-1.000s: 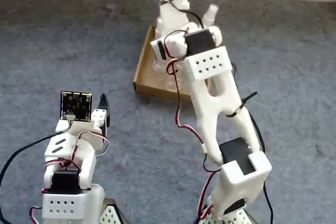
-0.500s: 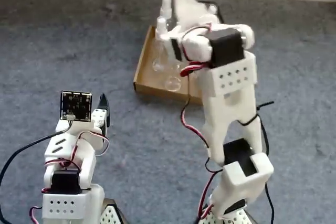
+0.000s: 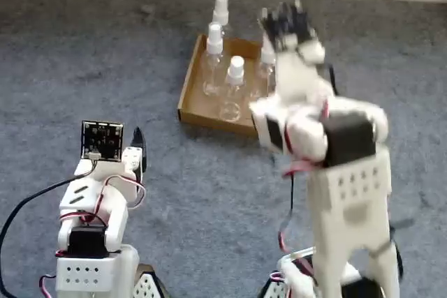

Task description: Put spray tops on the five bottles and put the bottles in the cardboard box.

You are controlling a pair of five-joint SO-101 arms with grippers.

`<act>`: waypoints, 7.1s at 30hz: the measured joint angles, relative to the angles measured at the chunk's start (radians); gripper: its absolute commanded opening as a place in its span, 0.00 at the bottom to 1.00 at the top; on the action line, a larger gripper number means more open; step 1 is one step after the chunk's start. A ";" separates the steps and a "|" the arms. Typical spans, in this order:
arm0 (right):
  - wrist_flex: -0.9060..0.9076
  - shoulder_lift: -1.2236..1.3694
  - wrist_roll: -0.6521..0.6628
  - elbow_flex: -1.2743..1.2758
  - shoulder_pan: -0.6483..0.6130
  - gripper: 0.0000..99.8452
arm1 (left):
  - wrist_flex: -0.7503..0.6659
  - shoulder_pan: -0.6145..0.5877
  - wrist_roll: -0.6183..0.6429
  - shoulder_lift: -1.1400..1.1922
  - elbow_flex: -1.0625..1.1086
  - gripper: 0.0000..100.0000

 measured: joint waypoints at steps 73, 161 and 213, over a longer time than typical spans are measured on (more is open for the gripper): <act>-0.430 -1.080 0.121 1.590 0.301 0.00 | 0.299 0.006 0.000 0.000 0.221 0.09; -0.430 -1.080 0.121 1.590 0.301 0.00 | 0.299 0.006 0.000 0.000 0.221 0.09; -0.430 -1.080 0.121 1.590 0.301 0.00 | 0.299 0.006 0.000 0.000 0.221 0.09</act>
